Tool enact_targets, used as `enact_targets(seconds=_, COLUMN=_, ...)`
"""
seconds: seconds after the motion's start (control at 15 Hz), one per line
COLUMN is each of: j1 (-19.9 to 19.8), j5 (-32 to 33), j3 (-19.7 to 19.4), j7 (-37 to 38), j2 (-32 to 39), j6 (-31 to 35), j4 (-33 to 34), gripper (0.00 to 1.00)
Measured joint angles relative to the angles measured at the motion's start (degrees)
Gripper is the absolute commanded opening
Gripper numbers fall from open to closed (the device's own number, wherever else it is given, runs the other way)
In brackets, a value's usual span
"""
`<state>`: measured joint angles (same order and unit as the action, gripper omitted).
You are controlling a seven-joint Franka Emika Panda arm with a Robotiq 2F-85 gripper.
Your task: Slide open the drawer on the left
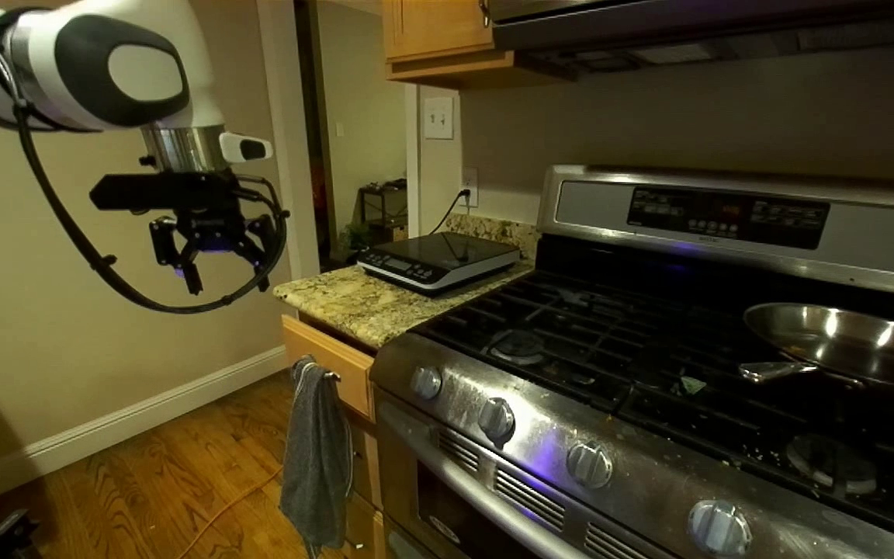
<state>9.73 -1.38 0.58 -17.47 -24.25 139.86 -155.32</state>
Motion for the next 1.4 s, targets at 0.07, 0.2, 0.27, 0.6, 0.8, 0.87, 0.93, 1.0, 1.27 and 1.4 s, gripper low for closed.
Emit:
enact_targets(seconds=0.07, j1=0.3, j5=0.0, j3=1.0, j7=0.0, j2=1.9, j6=2.4, j4=0.0, gripper=1.0)
enact_targets(seconds=0.2, j1=0.4, j5=1.4, j3=3.4, j7=1.0, j2=5.8, j6=7.8, j4=-0.1, gripper=1.0)
enact_targets(seconds=0.27, j1=0.4, j5=2.5, j3=4.7, j7=1.9, j2=7.9, j6=10.6, j4=0.0, gripper=1.0)
enact_targets(seconds=0.6, j1=0.4, j5=9.1, j3=8.7, j7=5.3, j2=16.3, j6=18.8, j4=0.6, gripper=1.0)
enact_targets(seconds=0.8, j1=0.3, j5=9.1, j3=8.6, j7=5.3, j2=16.5, j6=18.8, j4=0.8, gripper=1.0)
enact_targets(seconds=0.87, j1=0.3, j5=9.1, j3=8.6, j7=5.3, j2=16.5, j6=18.8, j4=0.9, gripper=1.0)
enact_targets(seconds=0.93, j1=0.3, j5=9.1, j3=8.6, j7=5.3, j2=16.5, j6=18.8, j4=0.9, gripper=1.0)
enact_targets(seconds=1.0, j1=0.3, j5=9.1, j3=8.6, j7=5.3, j2=16.5, j6=18.8, j4=0.9, gripper=1.0)
enact_targets(seconds=1.27, j1=0.3, j5=9.9, j3=8.7, j7=5.1, j2=16.8, j6=19.0, j4=0.9, gripper=1.0)
enact_targets(seconds=1.4, j1=0.2, j5=13.8, j3=8.8, j7=5.2, j2=18.1, j6=20.7, j4=1.3, gripper=1.0)
